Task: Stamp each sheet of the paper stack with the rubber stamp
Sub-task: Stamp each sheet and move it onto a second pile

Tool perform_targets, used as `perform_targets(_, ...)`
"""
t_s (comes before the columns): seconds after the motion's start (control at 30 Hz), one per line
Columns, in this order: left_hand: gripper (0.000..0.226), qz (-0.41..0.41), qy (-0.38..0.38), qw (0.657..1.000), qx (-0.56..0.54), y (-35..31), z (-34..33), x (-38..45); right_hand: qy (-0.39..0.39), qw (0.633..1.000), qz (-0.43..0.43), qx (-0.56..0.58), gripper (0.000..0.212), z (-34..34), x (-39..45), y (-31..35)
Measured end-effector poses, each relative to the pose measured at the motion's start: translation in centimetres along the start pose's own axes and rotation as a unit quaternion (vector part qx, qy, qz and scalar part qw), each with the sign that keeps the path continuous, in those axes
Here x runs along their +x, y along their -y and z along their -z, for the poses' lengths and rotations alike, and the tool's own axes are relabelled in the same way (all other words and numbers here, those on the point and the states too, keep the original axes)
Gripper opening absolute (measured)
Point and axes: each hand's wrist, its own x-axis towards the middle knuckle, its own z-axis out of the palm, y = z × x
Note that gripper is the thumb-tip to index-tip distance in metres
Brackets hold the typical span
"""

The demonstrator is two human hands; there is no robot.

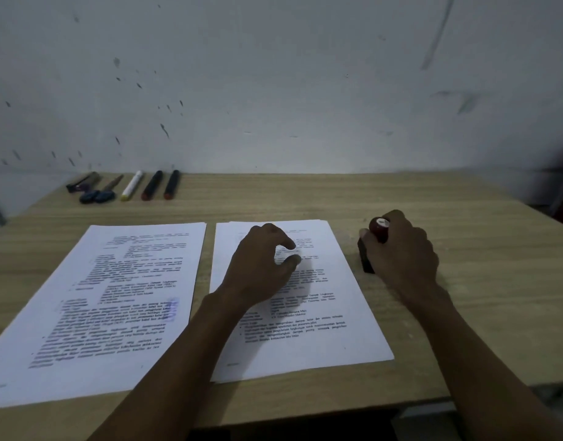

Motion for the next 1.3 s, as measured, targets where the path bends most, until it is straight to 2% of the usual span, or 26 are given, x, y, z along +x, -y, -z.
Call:
perform_targets(0.07, 0.027, -0.01, 0.009, 1.0, 0.01, -0.1, -0.2, -0.1, -0.006, 0.998, 0.019, 0.059, 0.029, 0.4, -0.3, 0.4)
perform_targets(0.17, 0.031, -0.028, 0.035, 0.999, 0.017, -0.2, -0.5, -0.3, 0.026, 0.987, 0.037, 0.155, 0.023, 0.4, -1.3, 1.1)
perform_targets(0.3, 0.036, -0.042, 0.078, 0.995, 0.049, -0.2, -1.1, -0.7, 0.049, 0.979, 0.061, 0.186, 0.02, -0.4, -3.2, 1.1)
perform_targets(0.4, 0.038, -0.048, 0.102, 0.991, 0.067, -0.1, -1.6, -1.1, 0.021, 0.978, 0.113, 0.175, 0.021, -1.0, -4.8, 0.9)
perform_targets(0.63, 0.039, -0.052, 0.099, 0.992, 0.062, 0.2, -1.7, -1.4, -0.011, 0.971, 0.178, 0.156, 0.041, -1.9, -6.5, 1.0)
perform_targets(0.97, 0.038, -0.046, 0.106, 0.992, 0.059, 0.3, -1.9, -1.5, -0.013, 0.976, 0.191, 0.101, 0.042, -2.7, -6.8, 0.8)
perform_targets(1.3, 0.038, -0.043, 0.109, 0.992, 0.058, 0.6, -2.0, -1.4, 0.006, 0.979, 0.18, 0.099, 0.03, -2.8, -6.7, 0.8)
